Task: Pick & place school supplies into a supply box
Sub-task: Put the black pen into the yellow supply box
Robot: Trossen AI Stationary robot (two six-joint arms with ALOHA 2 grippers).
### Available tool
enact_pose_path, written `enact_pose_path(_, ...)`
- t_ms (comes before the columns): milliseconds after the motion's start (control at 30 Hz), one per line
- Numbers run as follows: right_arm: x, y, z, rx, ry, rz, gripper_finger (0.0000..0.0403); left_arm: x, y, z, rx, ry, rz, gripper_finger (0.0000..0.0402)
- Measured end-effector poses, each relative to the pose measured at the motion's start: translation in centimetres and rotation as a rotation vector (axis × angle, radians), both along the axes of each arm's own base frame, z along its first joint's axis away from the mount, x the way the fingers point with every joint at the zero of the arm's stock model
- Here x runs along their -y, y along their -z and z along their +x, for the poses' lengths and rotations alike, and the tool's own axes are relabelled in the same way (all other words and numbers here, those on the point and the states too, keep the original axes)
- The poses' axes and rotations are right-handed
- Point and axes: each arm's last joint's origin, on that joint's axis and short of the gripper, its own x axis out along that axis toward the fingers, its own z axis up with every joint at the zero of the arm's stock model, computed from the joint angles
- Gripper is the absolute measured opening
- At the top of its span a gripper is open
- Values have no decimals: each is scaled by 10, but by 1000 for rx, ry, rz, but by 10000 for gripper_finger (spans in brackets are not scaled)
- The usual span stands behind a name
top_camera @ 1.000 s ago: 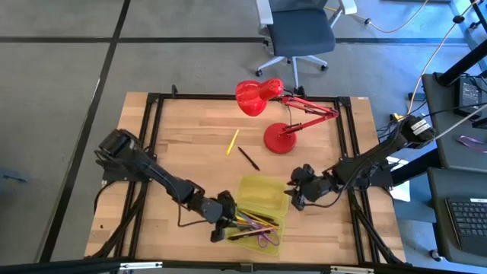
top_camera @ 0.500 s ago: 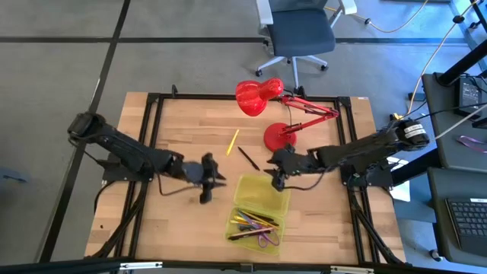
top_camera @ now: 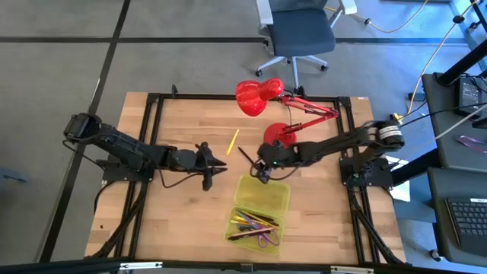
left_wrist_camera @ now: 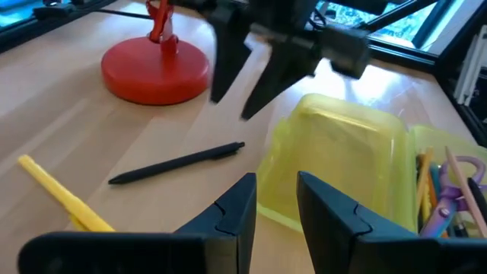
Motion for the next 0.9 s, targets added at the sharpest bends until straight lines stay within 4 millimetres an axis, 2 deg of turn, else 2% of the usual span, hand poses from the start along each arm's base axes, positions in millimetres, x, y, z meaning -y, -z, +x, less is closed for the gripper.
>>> enact_pose_path(333,9,25,24,-83,23,-1,188,0,-2,1,12,30,50,89)
enact_pose_path(467,10,38,24,-128,23,-3,188,0,-1,1,6,32,50,90)
enact_pose_path(667,9,44,21,-181,-11,-9,187,0,-1,1,6,32,50,89)
enact_pose_path(900,9,53,23,-201,-16,-13,144,0,-1,1,6,33,50,88)
